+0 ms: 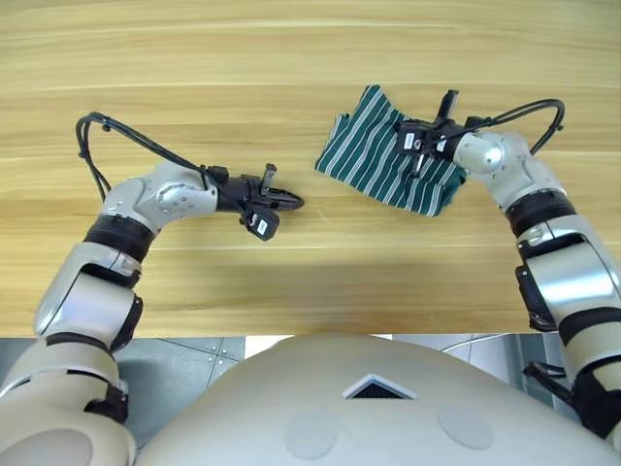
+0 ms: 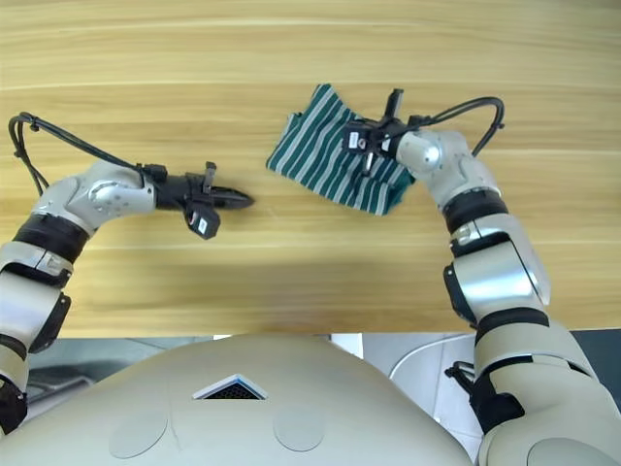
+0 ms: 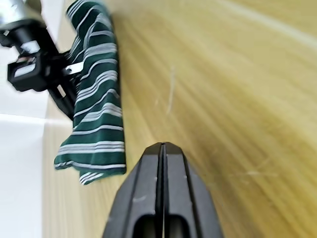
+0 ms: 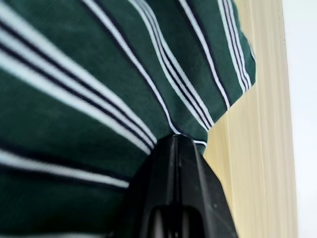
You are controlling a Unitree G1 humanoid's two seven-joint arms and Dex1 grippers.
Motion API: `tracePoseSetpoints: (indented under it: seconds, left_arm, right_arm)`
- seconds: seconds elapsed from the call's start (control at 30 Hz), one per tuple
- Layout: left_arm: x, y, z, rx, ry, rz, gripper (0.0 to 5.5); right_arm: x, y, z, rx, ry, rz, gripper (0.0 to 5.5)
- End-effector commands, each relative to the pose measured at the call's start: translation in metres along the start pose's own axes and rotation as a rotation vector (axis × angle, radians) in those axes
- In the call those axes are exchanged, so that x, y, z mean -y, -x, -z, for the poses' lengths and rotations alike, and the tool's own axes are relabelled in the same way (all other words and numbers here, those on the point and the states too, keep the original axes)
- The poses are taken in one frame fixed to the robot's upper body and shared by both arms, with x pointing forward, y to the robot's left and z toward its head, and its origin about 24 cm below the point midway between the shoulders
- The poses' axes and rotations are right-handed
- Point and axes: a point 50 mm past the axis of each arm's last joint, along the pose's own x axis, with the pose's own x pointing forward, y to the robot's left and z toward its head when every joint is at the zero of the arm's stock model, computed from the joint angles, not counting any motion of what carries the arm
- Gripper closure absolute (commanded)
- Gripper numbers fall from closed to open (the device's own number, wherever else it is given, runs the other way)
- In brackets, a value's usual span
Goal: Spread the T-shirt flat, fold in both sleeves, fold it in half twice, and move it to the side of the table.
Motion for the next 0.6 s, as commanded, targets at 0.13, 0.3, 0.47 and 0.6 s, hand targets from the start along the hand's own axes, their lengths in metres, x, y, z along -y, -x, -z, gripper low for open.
tracePoseSetpoints:
  seconds: [0.13,0.3,0.47,0.6]
  left_arm:
    - [-0.01,0.007,0.008,-0.063,0.026,-0.139,5.5]
    - [-0.008,0.007,0.011,-0.078,0.081,-0.229,5.5]
    - [-0.008,0.007,0.013,-0.072,0.143,-0.329,5.5]
    - [-0.009,0.005,0.013,-0.061,0.175,-0.374,5.5]
  right_arm:
    - [-0.024,0.004,-0.001,0.034,-0.053,-0.061,5.47]
    - [0.033,0.035,-0.013,0.138,-0.113,0.238,5.47]
    - [0.055,0.052,-0.035,0.271,-0.184,0.327,5.47]
    - [0.037,0.033,-0.052,0.323,-0.209,0.221,5.47]
